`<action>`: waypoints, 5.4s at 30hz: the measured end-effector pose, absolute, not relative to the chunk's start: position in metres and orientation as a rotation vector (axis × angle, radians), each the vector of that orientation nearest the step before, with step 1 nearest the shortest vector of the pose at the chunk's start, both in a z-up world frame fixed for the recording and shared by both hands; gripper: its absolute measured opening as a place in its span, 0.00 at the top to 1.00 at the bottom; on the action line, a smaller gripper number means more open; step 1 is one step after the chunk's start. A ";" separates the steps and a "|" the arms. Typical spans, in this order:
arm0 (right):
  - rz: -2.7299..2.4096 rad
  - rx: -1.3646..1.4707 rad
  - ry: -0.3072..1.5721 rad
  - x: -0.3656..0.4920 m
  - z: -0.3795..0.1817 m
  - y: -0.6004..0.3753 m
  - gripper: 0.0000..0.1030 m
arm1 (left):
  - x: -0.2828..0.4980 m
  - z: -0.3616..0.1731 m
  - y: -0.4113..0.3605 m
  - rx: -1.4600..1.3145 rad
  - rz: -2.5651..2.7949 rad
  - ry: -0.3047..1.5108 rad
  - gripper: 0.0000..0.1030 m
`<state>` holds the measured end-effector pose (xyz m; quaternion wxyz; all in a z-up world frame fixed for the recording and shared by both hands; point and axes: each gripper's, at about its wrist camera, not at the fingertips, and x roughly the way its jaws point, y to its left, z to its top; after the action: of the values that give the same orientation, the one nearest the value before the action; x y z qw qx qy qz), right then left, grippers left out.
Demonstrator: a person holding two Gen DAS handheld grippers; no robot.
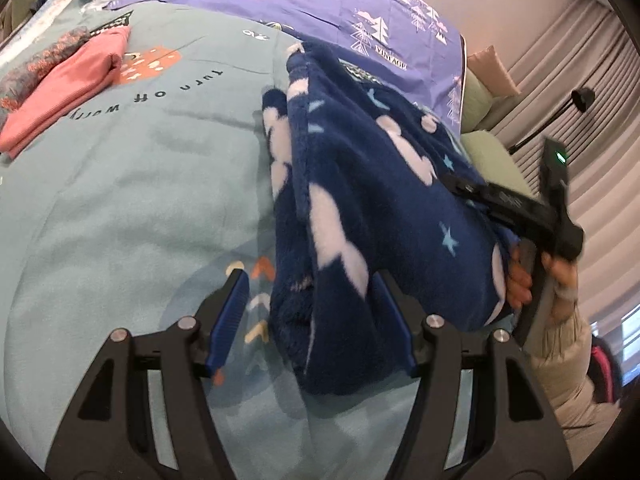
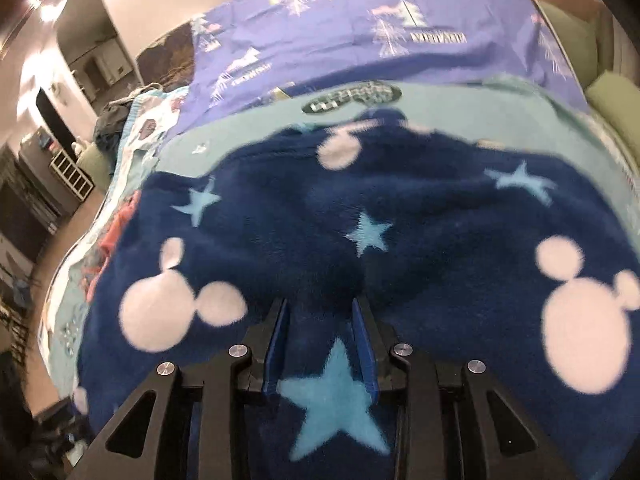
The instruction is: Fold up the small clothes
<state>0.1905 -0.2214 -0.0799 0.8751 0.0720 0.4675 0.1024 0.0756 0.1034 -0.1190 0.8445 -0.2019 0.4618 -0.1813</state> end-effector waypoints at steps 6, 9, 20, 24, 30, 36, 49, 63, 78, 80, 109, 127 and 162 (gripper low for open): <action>0.474 -0.119 0.825 0.101 -0.036 -0.159 0.59 | 0.081 -0.100 0.121 -0.441 -0.358 0.907 0.36; 0.586 -0.326 0.796 0.060 -0.050 -0.102 0.54 | 0.085 -0.092 0.133 -0.429 -0.284 0.888 0.36; 0.485 -0.766 0.618 0.014 -0.127 0.009 0.32 | 0.074 -0.085 0.183 -0.500 -0.172 0.844 0.33; 0.418 -0.784 0.543 0.017 -0.138 0.023 0.55 | 0.083 -0.089 0.185 -0.523 -0.213 0.866 0.33; 0.498 -0.374 0.661 0.041 -0.091 -0.025 0.79 | 0.117 -0.084 0.162 -0.544 -0.396 0.887 0.25; 0.548 -0.131 0.743 0.056 -0.070 -0.057 0.79 | 0.178 -0.106 0.126 -0.657 -0.514 1.005 0.25; 0.565 0.041 0.685 0.055 -0.045 -0.099 0.80 | 0.198 -0.064 0.076 -0.585 -0.543 0.989 0.74; 0.426 0.249 0.524 0.039 -0.001 -0.246 0.80 | 0.183 0.037 -0.096 -0.163 -0.613 0.862 0.76; 0.219 0.565 0.541 0.017 -0.027 -0.397 0.79 | 0.183 0.004 -0.286 0.176 -0.742 0.940 0.74; 0.206 0.584 0.568 0.014 -0.035 -0.403 0.79 | 0.182 -0.008 -0.299 0.222 -0.737 0.957 0.72; 0.102 0.349 0.692 -0.006 -0.008 -0.390 0.77 | 0.113 -0.030 -0.195 0.252 -0.585 0.808 0.40; -0.047 0.466 0.858 0.018 -0.047 -0.411 0.78 | 0.108 -0.048 -0.185 0.124 -0.590 0.806 0.34; 0.045 0.243 0.910 0.143 -0.073 -0.378 0.78 | 0.183 -0.082 -0.200 0.020 -0.741 0.855 0.38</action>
<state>0.1428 -0.3784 -0.0732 0.8908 0.1171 0.4385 0.0215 0.1827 -0.2004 -0.0817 0.8441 0.0096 0.4052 -0.3510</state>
